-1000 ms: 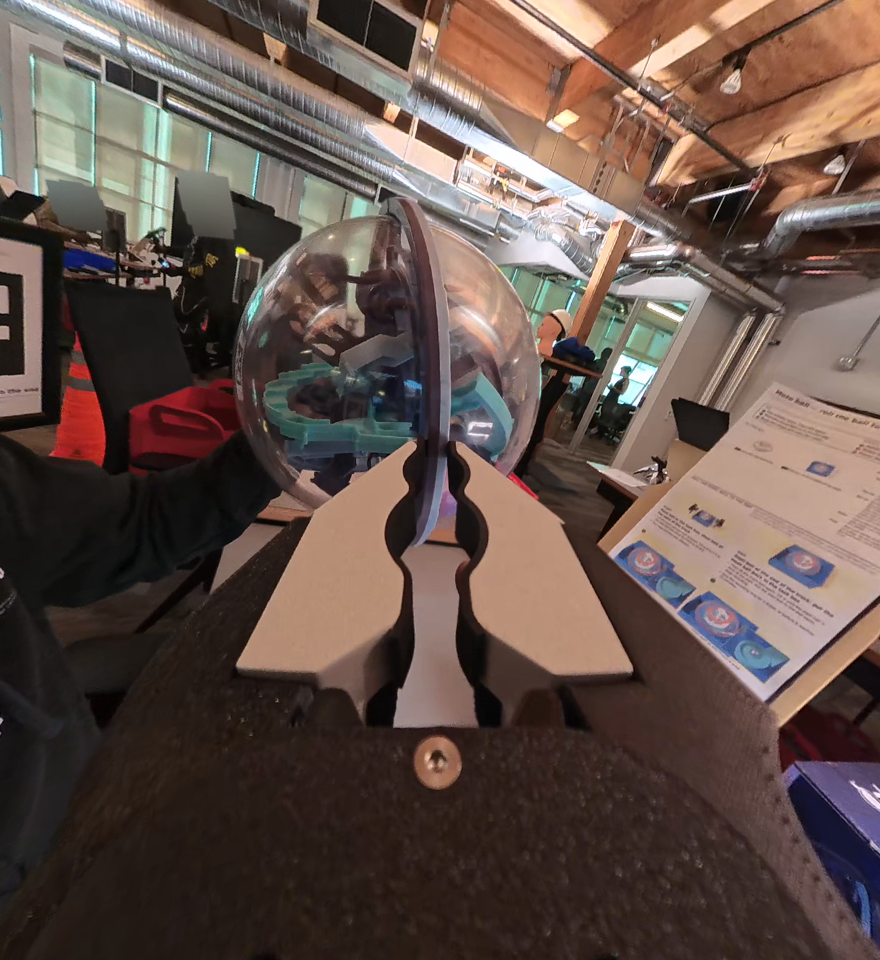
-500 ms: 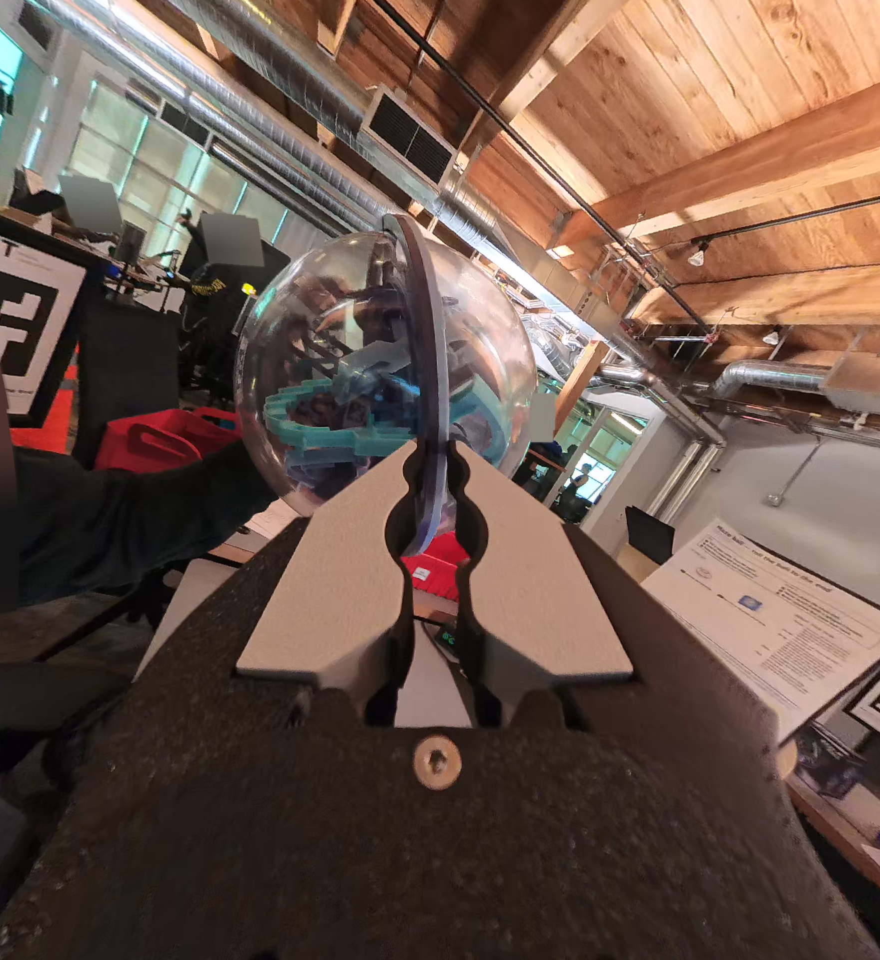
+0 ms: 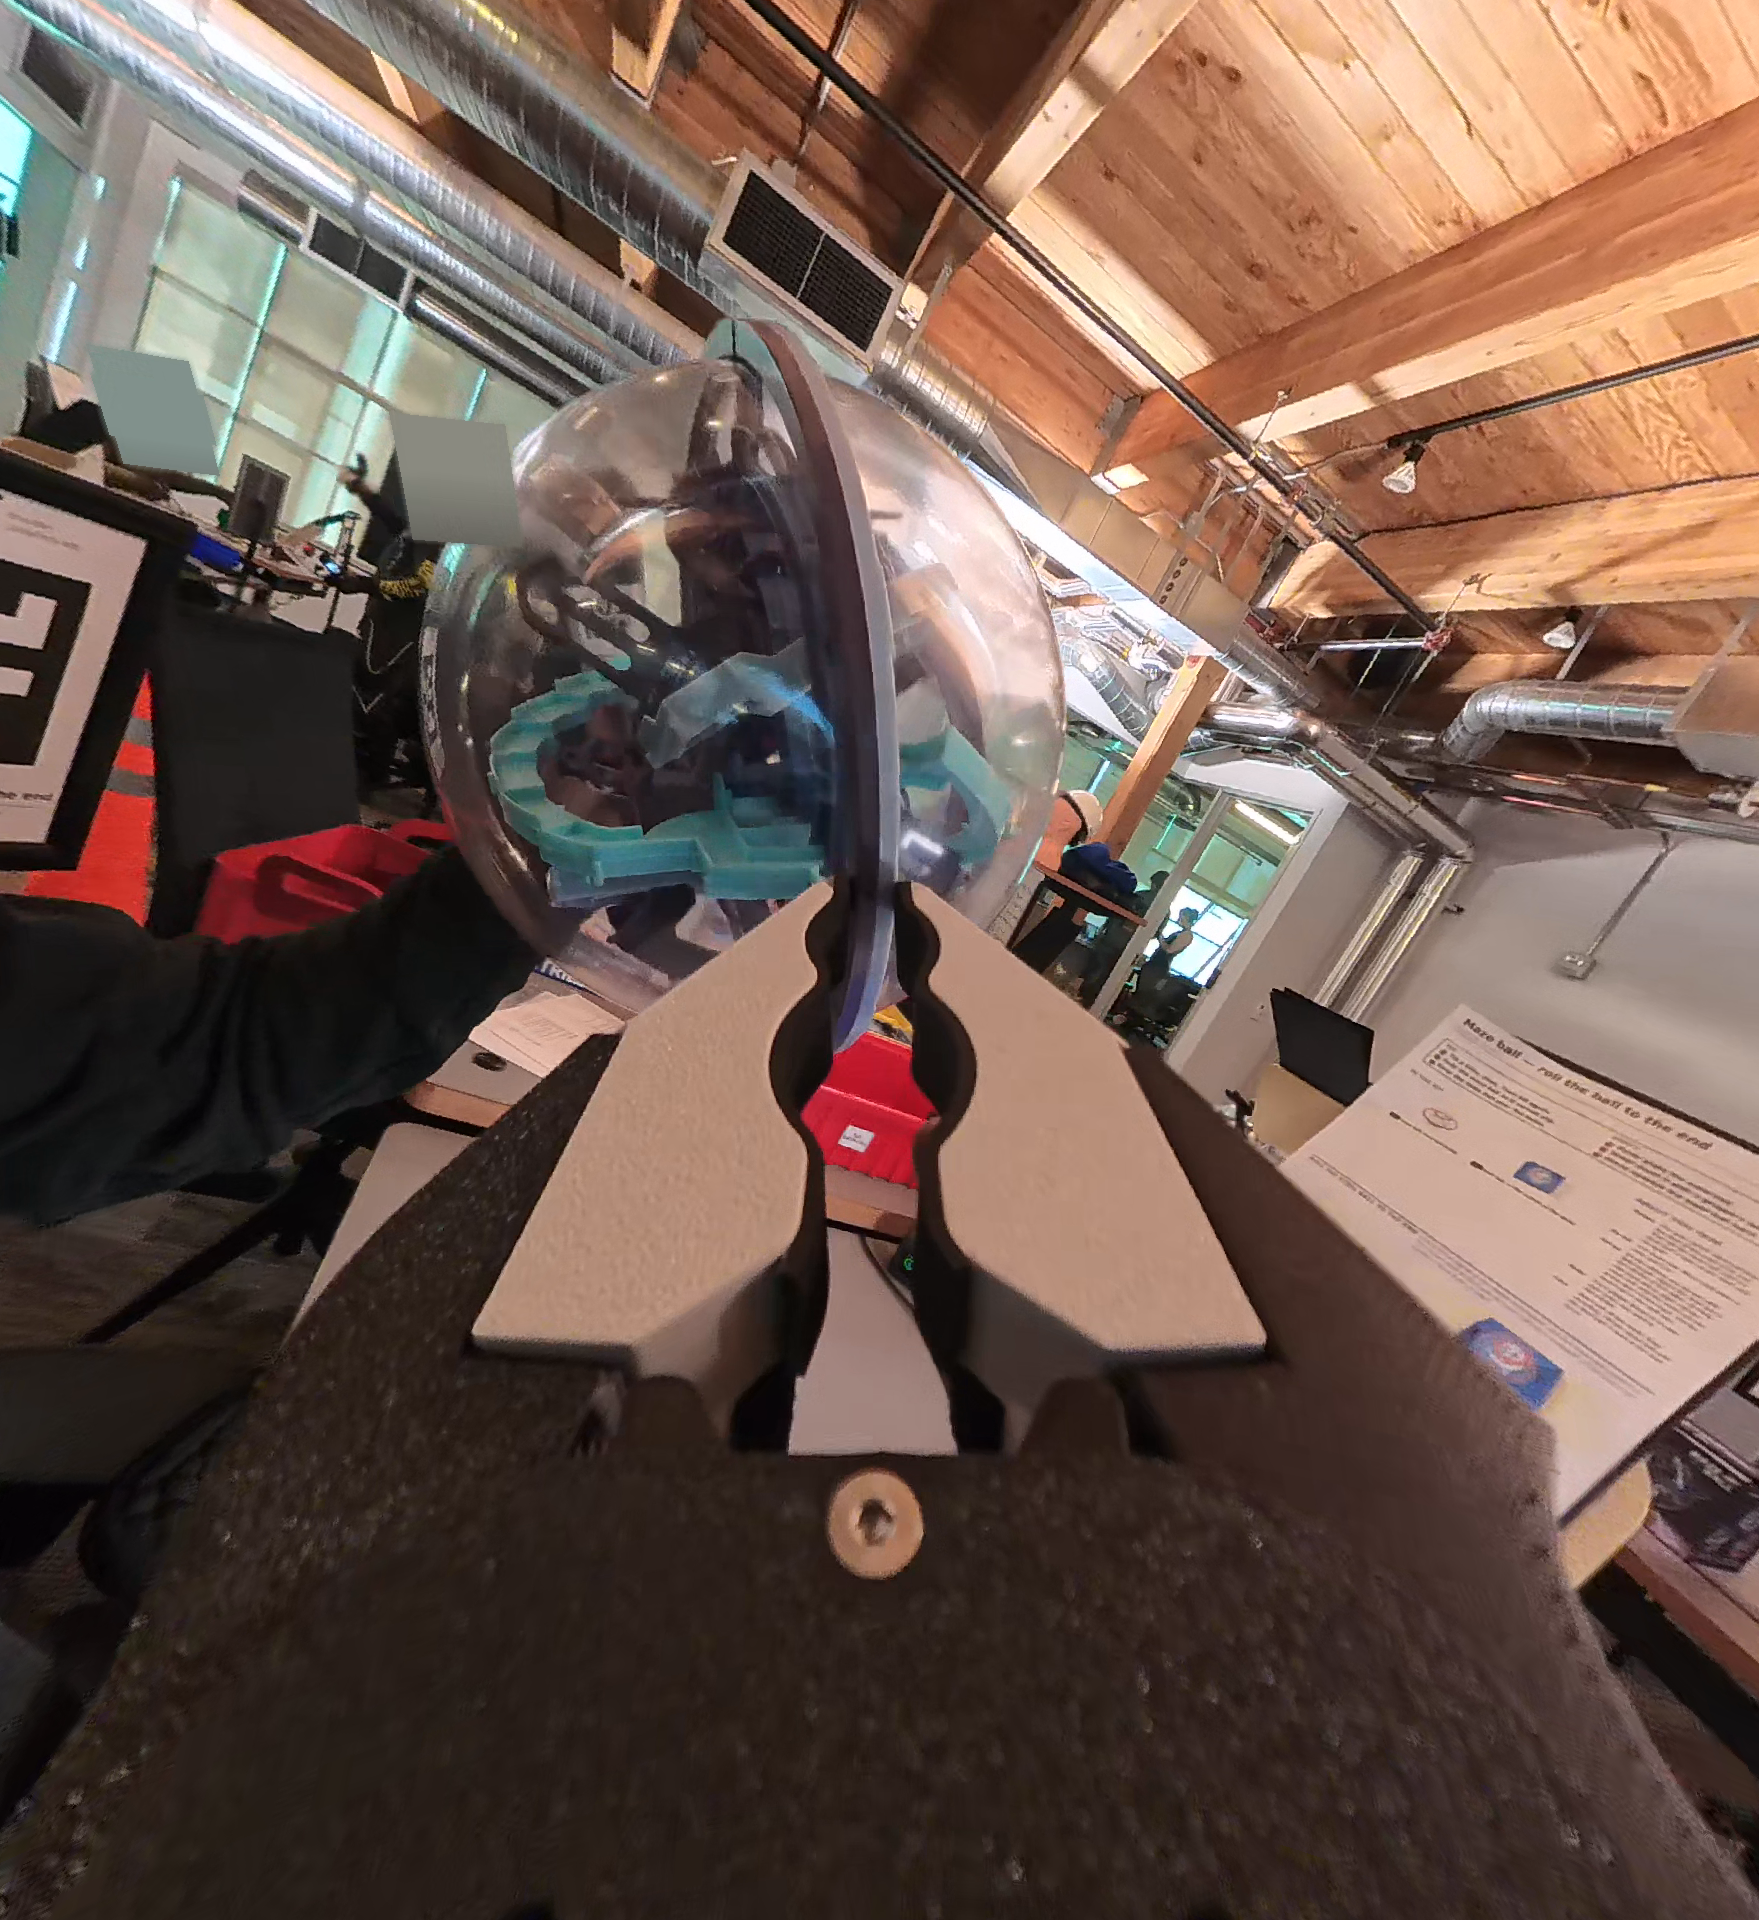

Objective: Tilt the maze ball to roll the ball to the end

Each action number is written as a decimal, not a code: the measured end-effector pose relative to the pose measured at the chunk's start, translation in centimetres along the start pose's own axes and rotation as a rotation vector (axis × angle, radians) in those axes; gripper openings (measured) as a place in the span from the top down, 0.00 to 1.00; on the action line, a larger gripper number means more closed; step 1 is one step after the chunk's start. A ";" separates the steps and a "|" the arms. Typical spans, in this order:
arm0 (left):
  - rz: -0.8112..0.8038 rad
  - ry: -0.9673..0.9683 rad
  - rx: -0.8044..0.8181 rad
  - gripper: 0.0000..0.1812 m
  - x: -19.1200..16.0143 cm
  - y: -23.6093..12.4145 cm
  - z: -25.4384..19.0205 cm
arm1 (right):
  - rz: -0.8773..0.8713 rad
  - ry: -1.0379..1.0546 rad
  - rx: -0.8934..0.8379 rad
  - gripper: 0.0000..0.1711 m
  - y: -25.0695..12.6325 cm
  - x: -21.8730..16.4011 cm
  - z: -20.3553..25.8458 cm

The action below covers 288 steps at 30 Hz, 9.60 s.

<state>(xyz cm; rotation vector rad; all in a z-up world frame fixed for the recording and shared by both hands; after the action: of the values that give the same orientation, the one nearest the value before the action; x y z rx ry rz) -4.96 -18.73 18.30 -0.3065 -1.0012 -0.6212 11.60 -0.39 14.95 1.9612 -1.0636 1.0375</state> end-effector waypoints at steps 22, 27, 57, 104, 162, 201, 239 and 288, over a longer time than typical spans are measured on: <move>0.081 -0.308 0.003 0.96 -5.4 0.3 1.9 | 0.164 0.237 -0.003 0.97 1.2 -7.1 -1.1; 0.089 -0.440 0.001 0.96 -9.1 0.5 2.7 | 0.193 0.341 0.005 0.97 1.2 -10.1 -1.4; 0.328 -1.579 -0.182 0.97 -41.4 3.2 -8.0 | 0.618 1.380 0.133 0.97 -6.2 -37.7 9.4; 0.424 -0.707 -0.570 0.33 -46.1 8.4 -5.8 | 0.767 0.354 -0.099 0.28 -0.9 -38.4 7.8; 0.380 -0.609 -0.418 0.32 -42.1 8.9 -7.4 | 0.867 0.422 0.404 0.23 2.7 -34.4 5.1; 0.425 -0.628 -0.242 0.29 -44.8 8.7 -6.6 | 0.900 0.695 0.384 0.26 2.9 -37.0 1.5; 0.386 -0.625 -0.102 0.35 -44.4 8.0 -4.2 | 0.780 0.606 0.162 0.29 -0.2 -41.6 3.9; 0.592 -0.675 -0.240 0.33 -46.8 8.9 -6.7 | 0.598 0.386 0.002 0.27 1.4 -37.2 3.0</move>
<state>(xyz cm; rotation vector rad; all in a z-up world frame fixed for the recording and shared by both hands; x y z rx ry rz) -12.99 0.92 -24.89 -1.0307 -1.3934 -0.0777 -1.73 9.39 -18.54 1.3736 -1.4484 1.6482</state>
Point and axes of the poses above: each gripper's, where its closed fingertips meet, y out along the fingers, x out of its top, z = x × y across the jaws, the point moved 5 cm from there along -y, back along the fingers, and after that the axes turned 10 degrees about z, right-handed, at the moved point
